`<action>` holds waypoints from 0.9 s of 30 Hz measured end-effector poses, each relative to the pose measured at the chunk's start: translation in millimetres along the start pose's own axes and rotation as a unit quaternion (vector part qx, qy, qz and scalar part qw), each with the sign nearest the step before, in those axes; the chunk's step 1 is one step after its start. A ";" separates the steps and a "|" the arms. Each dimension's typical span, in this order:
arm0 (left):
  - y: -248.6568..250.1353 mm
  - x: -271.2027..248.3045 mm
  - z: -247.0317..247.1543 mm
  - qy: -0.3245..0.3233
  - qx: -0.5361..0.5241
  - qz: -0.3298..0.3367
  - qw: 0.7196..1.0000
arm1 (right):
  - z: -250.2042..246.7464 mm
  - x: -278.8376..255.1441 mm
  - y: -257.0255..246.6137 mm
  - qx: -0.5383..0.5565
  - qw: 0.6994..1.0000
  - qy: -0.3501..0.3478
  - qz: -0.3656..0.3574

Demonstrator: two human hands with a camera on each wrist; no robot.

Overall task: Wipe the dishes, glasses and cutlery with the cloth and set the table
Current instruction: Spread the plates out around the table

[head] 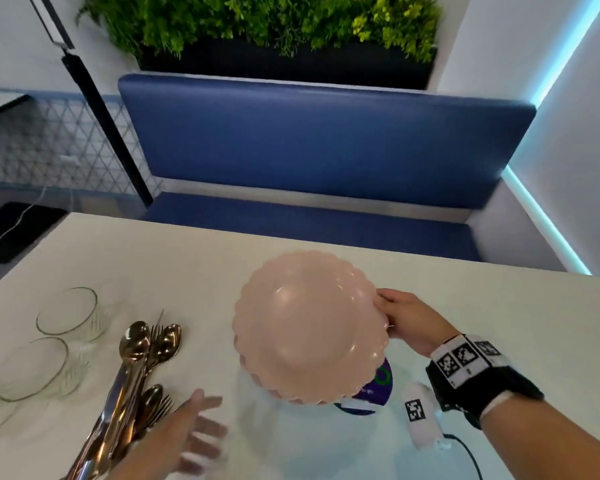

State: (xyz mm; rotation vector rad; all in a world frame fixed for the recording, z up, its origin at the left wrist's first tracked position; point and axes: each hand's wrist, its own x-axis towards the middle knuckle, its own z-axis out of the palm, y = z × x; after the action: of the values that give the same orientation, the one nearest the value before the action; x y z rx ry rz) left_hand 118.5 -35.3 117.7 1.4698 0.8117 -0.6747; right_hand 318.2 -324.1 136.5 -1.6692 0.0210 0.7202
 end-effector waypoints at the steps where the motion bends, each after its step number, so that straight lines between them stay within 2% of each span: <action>1: 19.8 15.0 2.3 0.041 -0.080 0.057 0.994 | 5.2 5.4 -5.1 0.005 1.000 -0.001 0.000; 2: 33.6 23.5 4.4 0.060 -0.138 0.080 0.985 | 11.1 10.8 -9.4 0.012 1.000 -0.002 -0.001; 4: 59.5 44.6 5.1 0.047 -0.208 0.158 0.964 | 24.6 21.3 -18.0 0.019 1.000 -0.005 -0.001; 6: 78.3 54.0 3.6 0.058 -0.271 0.183 0.943 | 37.0 32.1 -25.5 0.014 1.000 -0.001 -0.001; 9: 95.0 76.1 -8.1 0.122 -0.245 0.192 0.942 | 53.8 51.8 -34.0 0.023 1.000 0.010 -0.004; 11: 104.5 92.7 -19.2 0.142 -0.258 0.187 0.937 | 62.2 64.3 -39.6 0.036 0.999 0.032 -0.004; 14: 119.8 104.3 -41.6 0.229 -0.226 0.170 0.931 | 65.2 80.9 -46.6 0.081 0.993 0.085 -0.014; 17: 122.2 107.4 -73.1 0.327 -0.223 0.167 0.903 | 60.6 95.1 -43.8 0.172 0.978 0.119 -0.009; 19: 119.2 104.4 -94.0 0.392 -0.151 0.182 0.889 | 59.3 103.6 -35.5 0.217 0.964 0.155 0.003; 21: 114.8 103.2 -110.6 0.457 -0.106 0.157 0.869 | 62.4 113.4 -22.2 0.246 0.949 0.195 0.029; 24: 110.4 96.5 -117.9 0.495 -0.113 0.117 0.853 | 74.3 122.8 -4.9 0.291 0.928 0.219 0.078; 27: 106.1 95.0 -111.1 0.484 -0.118 0.129 0.857 | 88.8 122.9 1.7 0.246 0.941 0.207 0.105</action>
State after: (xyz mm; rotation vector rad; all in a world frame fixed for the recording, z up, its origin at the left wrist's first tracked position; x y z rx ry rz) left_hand 253.0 85.1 109.7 1.6202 1.3558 0.4394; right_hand 377.2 -199.4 73.6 -1.3127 0.6385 0.4565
